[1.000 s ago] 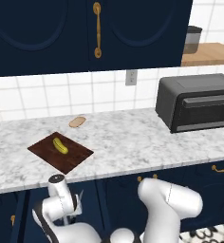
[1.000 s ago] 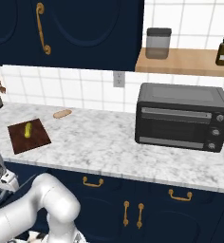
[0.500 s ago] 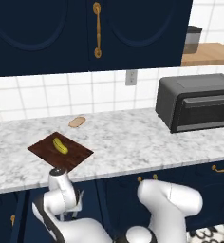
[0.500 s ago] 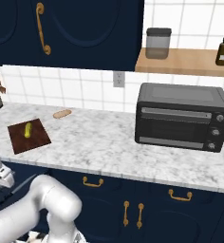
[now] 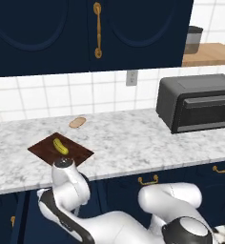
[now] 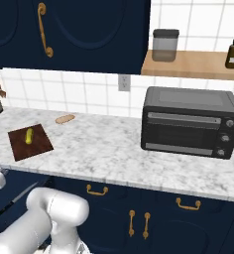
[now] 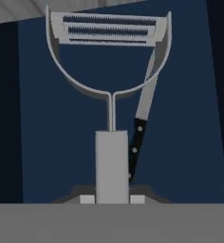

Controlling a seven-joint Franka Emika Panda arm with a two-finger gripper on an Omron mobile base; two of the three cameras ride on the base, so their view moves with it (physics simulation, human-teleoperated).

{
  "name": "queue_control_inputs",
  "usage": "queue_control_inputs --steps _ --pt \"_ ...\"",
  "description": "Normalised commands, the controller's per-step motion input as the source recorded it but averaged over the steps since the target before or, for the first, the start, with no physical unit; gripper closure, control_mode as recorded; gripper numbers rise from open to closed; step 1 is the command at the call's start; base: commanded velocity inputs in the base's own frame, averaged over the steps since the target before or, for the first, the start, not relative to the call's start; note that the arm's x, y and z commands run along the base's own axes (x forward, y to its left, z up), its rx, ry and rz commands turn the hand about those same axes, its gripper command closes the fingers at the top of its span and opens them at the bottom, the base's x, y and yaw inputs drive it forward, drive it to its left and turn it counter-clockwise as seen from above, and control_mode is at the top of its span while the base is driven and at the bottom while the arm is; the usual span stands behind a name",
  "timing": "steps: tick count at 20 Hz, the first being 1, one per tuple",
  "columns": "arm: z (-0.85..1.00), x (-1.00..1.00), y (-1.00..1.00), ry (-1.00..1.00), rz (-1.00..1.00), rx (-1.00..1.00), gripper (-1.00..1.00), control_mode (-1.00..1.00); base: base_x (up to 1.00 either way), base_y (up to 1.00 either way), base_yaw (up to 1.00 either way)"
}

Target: Place the appropriate cutting tool for cutting the cucumber skin on the cutting board.

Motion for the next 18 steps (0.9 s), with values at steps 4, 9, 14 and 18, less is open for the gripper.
queue_control_inputs --steps 4,9,14,18 --pt "0.59 0.2 -0.76 -0.09 0.3 0.0 1.0 -1.0 0.0 0.0 0.0" --pt "0.32 0.59 -0.5 -0.04 0.44 0.0 1.0 -1.0 0.0 0.0 0.0" --pt "0.24 0.77 -0.02 0.0 0.43 0.0 1.0 -1.0 0.0 0.0 0.0" --pt "0.04 0.88 0.11 0.0 0.33 0.0 1.0 -1.0 0.0 0.0 0.0"
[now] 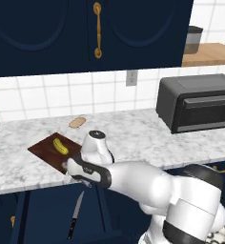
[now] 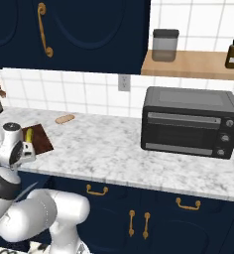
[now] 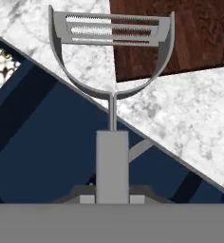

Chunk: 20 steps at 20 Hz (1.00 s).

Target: Place the appropriate cutting tool for cutting the cucumber skin on the cutting board.

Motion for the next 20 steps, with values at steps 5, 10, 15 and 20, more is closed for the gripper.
queue_control_inputs --steps 5,10,15,20 --pt "0.02 0.78 0.4 0.0 0.22 0.0 1.0 -1.0 0.0 0.0 0.0" --pt "0.0 0.42 0.67 0.01 0.09 -0.06 1.0 -1.0 0.0 0.0 0.0" --pt "0.0 0.46 0.45 0.0 0.01 -0.06 1.0 -1.0 0.0 0.0 0.0" --pt "0.0 0.65 0.09 -0.01 0.0 -0.02 1.0 -1.0 0.0 0.0 0.0"
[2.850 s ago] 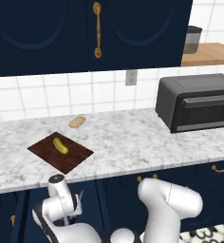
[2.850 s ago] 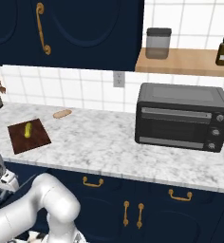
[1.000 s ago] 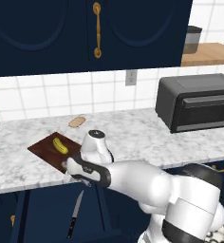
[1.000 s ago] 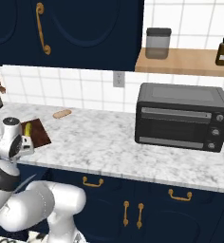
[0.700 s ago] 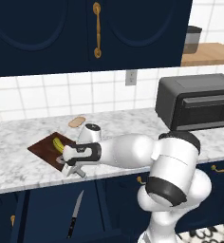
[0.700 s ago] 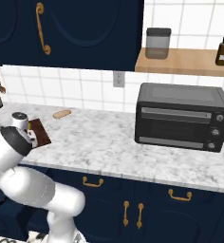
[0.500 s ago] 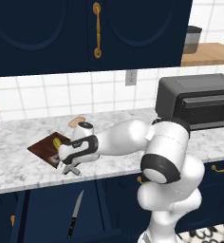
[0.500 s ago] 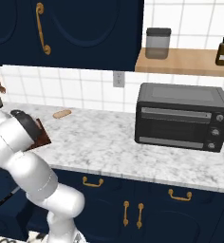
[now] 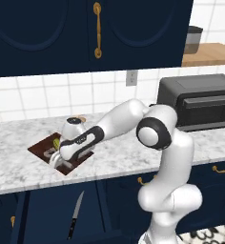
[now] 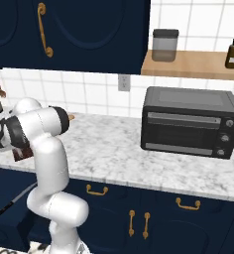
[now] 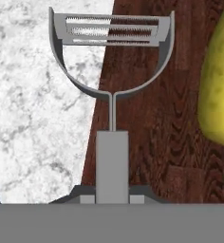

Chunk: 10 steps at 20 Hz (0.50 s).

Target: Place the appropriate cutting tool for cutting the cucumber skin on the cutting board.

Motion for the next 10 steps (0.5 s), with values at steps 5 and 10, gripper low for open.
queue_control_inputs --steps 5,10 --pt "-0.03 0.43 0.05 0.0 0.0 -0.01 1.0 -1.0 0.0 0.0 0.0" --pt "-0.27 0.13 0.01 0.0 0.0 0.0 1.0 -1.0 0.0 0.0 0.0"
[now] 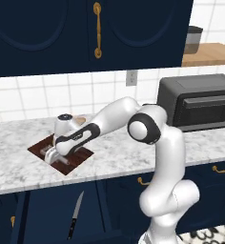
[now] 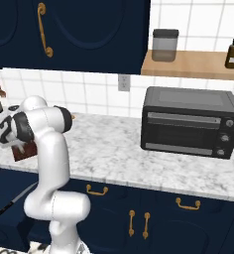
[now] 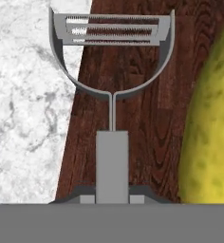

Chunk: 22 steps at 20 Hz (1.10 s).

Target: Place the appropriate cutting tool for cutting the cucumber skin on the cutting board.

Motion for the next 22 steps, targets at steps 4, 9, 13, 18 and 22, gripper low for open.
queue_control_inputs --steps 4,9,13,18,22 --pt "-0.4 0.01 0.0 0.0 0.0 0.0 1.0 -1.0 0.0 0.0 0.0" --pt "-0.29 0.21 0.0 0.0 0.0 0.0 -1.0 -1.0 0.0 0.0 0.0" --pt "-0.14 0.07 0.0 0.0 0.0 0.0 -1.0 -1.0 0.0 0.0 0.0" --pt "0.02 0.0 -0.15 0.0 0.0 0.0 -1.0 -1.0 0.0 0.0 0.0" --pt "0.32 -0.02 -0.33 -0.03 0.0 0.0 -1.0 -1.0 0.0 0.0 0.0"
